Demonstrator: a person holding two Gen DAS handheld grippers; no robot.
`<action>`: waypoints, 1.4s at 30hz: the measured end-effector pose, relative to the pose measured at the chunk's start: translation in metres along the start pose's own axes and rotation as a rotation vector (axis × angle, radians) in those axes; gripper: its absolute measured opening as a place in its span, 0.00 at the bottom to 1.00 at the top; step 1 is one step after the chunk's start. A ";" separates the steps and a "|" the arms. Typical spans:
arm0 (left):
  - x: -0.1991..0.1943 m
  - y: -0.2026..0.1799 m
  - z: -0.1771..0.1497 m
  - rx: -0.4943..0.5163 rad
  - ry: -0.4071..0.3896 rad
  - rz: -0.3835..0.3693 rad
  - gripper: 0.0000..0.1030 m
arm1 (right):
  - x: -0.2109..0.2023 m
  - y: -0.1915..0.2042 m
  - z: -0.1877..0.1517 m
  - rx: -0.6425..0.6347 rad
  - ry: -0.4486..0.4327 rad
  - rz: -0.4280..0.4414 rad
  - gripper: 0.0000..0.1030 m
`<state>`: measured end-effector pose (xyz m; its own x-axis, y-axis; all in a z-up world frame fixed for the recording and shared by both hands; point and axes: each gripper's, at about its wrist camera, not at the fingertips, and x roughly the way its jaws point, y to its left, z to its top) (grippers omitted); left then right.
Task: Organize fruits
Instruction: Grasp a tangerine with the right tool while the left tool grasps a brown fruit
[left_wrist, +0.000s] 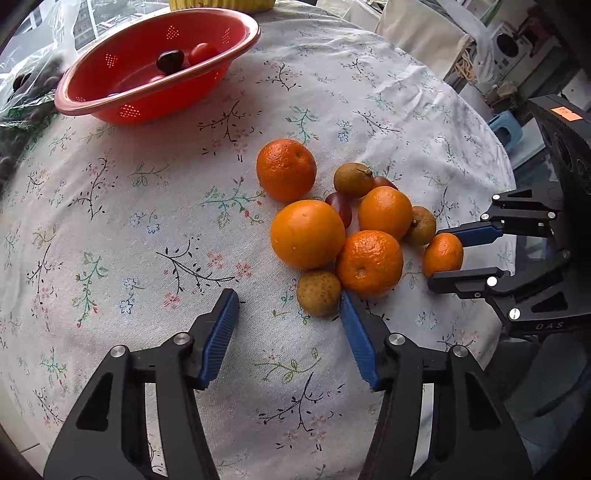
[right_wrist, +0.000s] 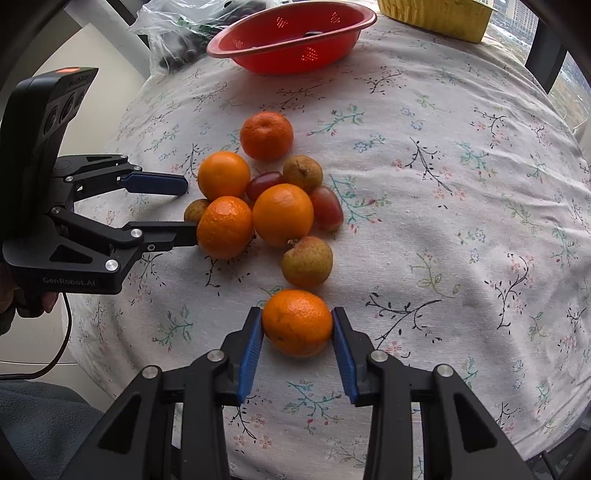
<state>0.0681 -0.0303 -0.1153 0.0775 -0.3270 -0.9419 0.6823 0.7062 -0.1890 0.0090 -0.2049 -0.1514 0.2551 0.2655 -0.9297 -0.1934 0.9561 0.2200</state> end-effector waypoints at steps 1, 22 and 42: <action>0.000 -0.001 0.001 0.010 0.000 -0.004 0.51 | 0.000 0.000 0.000 -0.002 0.000 0.000 0.39; 0.001 -0.010 0.002 0.109 0.021 -0.106 0.22 | 0.004 0.004 0.002 -0.002 -0.001 -0.011 0.39; -0.015 0.006 -0.015 -0.008 -0.023 -0.113 0.22 | -0.002 -0.005 0.006 0.012 -0.002 0.011 0.38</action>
<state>0.0599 -0.0121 -0.1060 0.0168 -0.4188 -0.9079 0.6819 0.6689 -0.2960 0.0150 -0.2096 -0.1491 0.2552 0.2758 -0.9267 -0.1851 0.9547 0.2332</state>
